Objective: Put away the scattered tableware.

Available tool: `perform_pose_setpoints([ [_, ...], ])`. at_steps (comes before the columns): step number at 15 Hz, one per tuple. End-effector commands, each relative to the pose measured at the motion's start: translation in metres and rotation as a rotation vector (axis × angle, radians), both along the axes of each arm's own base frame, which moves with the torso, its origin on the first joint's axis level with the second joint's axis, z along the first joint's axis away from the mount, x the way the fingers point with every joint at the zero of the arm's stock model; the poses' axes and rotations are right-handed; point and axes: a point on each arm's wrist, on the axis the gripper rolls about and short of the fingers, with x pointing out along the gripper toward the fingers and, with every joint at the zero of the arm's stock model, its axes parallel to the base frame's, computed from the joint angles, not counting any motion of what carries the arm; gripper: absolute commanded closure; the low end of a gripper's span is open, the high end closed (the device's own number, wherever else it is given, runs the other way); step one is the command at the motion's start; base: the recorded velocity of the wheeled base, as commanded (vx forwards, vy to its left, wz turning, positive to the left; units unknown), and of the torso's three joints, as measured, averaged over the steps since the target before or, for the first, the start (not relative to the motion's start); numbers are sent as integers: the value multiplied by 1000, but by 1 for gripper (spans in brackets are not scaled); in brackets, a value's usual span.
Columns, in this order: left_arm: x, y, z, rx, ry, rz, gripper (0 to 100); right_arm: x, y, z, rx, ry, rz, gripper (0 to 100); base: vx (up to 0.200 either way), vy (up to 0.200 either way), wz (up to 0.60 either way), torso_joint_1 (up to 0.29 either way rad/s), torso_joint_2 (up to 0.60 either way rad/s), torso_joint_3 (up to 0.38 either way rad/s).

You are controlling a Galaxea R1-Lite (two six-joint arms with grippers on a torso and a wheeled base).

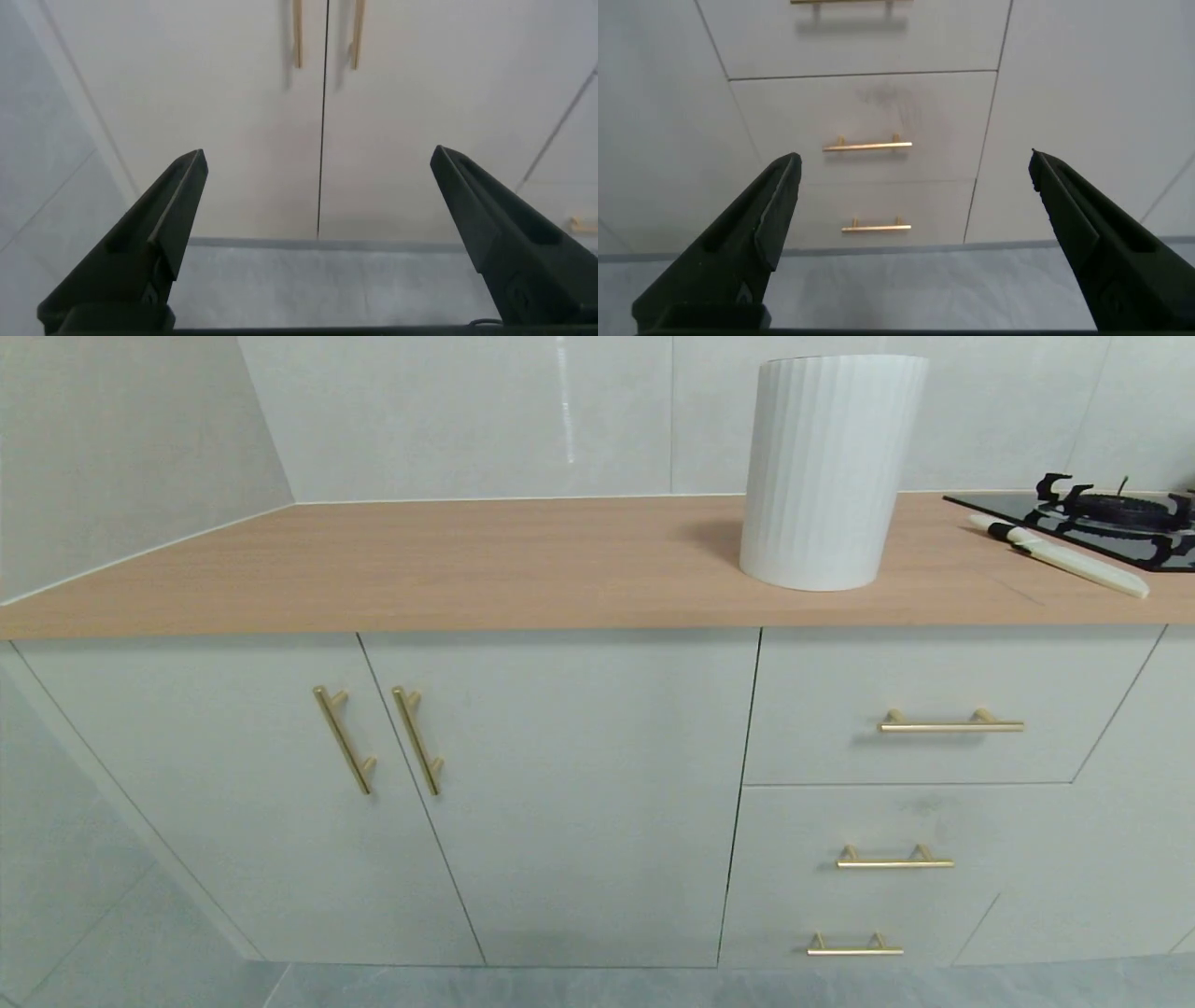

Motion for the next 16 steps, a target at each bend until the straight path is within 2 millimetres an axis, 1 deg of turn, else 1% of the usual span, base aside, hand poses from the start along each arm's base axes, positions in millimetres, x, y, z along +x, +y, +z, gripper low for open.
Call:
perform_pose_setpoints([
  [1, 0, 0, 0, -1, 0, 2, 0, 0, 0, 0, 0, 3, 1, 0, 200, 0, 0, -2, 2, 2],
  [7, 0, 0, 0, -2, 0, 2, 0, 0, 0, 0, 1, 3, -1, 0, 0, 0, 0, 0, 0, 0],
  [10, 0, 0, 0, -2, 0, 2, 0, 0, 0, 0, 1, 3, 1, 0, 0, 0, -600, 2, 1, 1],
  [16, 0, 0, 0, -2, 0, 2, 0, 0, 0, 0, 1, 3, -1, 0, 0, 0, 0, 0, 0, 0],
])
